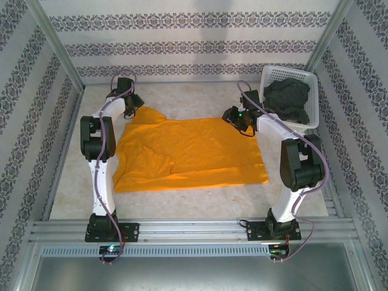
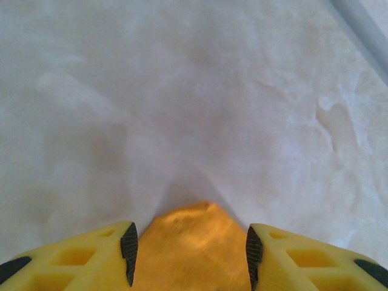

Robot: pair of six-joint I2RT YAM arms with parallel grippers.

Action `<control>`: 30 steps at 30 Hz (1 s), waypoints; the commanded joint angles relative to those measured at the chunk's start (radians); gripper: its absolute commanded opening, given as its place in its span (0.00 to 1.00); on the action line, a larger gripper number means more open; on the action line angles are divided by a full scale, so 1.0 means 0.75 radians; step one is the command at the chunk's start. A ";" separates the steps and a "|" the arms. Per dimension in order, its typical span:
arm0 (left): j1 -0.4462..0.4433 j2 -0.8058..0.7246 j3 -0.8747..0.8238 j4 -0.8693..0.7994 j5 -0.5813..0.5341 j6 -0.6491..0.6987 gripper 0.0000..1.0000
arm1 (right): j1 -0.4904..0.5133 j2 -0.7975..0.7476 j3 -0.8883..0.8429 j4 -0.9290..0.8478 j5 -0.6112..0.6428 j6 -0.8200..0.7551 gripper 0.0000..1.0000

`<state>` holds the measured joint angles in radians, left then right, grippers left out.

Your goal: Fold and stack the t-shirts

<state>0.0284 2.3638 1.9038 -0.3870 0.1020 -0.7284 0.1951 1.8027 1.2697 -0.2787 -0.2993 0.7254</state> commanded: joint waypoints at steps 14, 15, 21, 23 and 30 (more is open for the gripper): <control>-0.021 0.078 0.060 -0.146 0.005 0.067 0.07 | 0.023 0.114 0.209 -0.383 0.247 -0.109 0.39; -0.018 0.063 0.045 -0.141 0.005 0.068 0.00 | 0.043 0.114 0.206 -0.406 0.258 -0.113 0.39; 0.049 -0.079 -0.104 -0.058 0.016 0.044 0.00 | 0.213 0.107 0.127 -0.398 0.207 -0.092 0.39; 0.077 -0.104 -0.134 -0.042 0.038 0.042 0.00 | 0.269 0.128 0.110 -0.357 0.164 -0.086 0.39; 0.149 -0.185 -0.247 0.019 0.072 0.041 0.00 | 0.442 0.327 0.167 -0.348 0.017 -0.020 0.39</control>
<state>0.1200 2.2784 1.7420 -0.4118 0.1394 -0.6888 0.5030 1.9862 1.3750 -0.5236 -0.2295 0.6819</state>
